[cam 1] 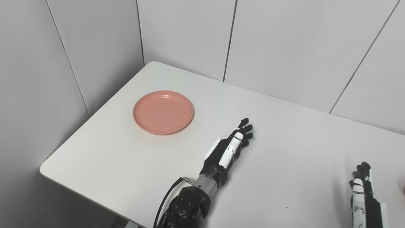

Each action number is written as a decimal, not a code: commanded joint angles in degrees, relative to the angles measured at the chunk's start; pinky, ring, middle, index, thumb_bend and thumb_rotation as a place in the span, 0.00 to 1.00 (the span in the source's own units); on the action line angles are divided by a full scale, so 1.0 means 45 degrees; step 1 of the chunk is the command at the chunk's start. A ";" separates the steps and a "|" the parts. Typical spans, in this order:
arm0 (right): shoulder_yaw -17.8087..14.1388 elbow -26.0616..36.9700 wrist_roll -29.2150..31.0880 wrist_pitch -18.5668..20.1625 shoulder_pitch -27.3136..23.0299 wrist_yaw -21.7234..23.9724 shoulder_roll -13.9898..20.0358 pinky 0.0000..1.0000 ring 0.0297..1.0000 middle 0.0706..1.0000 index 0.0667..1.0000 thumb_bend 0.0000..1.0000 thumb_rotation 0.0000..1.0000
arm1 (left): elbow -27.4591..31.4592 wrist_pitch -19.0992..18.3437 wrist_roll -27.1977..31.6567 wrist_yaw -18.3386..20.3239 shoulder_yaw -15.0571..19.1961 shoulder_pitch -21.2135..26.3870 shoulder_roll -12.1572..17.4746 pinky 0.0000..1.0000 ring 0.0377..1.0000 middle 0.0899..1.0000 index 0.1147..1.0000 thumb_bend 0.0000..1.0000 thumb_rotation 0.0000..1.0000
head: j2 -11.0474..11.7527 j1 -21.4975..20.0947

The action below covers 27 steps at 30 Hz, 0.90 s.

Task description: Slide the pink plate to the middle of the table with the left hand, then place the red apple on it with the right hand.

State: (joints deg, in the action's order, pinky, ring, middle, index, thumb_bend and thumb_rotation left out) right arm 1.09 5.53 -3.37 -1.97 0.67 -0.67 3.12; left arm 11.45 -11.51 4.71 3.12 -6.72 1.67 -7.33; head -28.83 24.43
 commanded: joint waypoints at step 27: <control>-0.0015 0.0214 0.0123 0.0231 -0.0264 0.0035 -0.0201 1.00 1.00 1.00 1.00 0.00 1.00 | 0.3473 -0.2388 0.0831 0.0016 0.1442 0.2219 0.1666 0.93 0.92 0.94 0.92 0.40 1.00 | 0.0137 0.0215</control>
State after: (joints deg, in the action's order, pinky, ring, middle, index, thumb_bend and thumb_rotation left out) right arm 1.13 5.63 -3.05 -1.02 0.67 -0.60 2.58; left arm 25.25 -22.03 7.76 3.58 -0.85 8.91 -0.08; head -28.13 25.49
